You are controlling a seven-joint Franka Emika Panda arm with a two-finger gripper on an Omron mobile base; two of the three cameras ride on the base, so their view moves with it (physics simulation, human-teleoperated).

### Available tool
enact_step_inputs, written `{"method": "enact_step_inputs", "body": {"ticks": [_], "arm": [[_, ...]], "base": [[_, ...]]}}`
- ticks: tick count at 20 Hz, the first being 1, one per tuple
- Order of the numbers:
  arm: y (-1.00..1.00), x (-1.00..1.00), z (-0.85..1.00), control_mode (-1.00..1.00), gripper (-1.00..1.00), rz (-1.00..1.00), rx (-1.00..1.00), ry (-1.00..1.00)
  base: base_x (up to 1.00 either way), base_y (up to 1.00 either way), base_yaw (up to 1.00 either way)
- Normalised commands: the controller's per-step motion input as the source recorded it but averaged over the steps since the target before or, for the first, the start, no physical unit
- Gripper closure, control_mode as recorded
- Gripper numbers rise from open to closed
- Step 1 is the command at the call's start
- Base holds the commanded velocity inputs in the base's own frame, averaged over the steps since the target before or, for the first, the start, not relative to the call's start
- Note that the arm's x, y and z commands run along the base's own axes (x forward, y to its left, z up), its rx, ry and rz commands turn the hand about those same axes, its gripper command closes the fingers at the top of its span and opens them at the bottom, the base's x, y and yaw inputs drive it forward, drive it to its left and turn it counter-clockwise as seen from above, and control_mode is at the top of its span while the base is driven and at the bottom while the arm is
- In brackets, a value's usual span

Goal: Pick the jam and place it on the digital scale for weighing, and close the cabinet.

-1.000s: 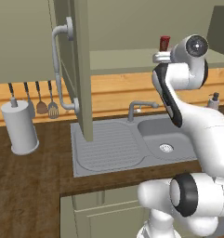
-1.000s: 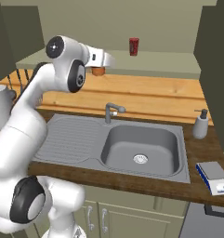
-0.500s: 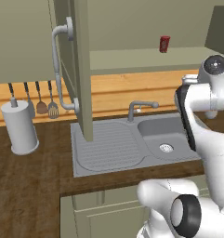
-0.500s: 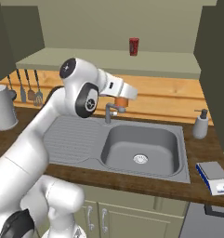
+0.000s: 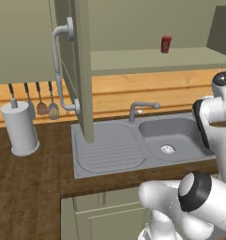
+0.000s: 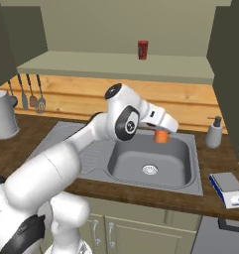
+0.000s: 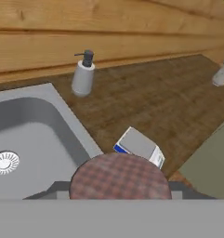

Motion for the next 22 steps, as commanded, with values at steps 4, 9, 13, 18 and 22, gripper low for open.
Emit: {"method": "enact_step_inputs", "body": {"ticks": [4, 9, 13, 18, 22], "arm": [[-1.0, 0.0, -0.51, -1.0, 1.0, -0.07, 0.01, 0.07], [-0.89, 0.0, -0.32, -1.0, 1.0, -0.08, 0.15, 0.0], [-0.69, -0.01, -0.23, -1.0, 1.0, -0.07, 0.0, -0.01], [-0.3, 0.0, -0.35, -1.0, 1.0, -0.01, 0.0, -0.26], [-0.51, 0.0, -0.45, -1.0, 1.0, 0.0, 0.0, -0.28]], "base": [[0.0, 0.0, 0.0], [0.0, 0.0, 0.0], [0.0, 0.0, 0.0], [0.0, 0.0, 0.0], [0.0, 0.0, 0.0]]}}
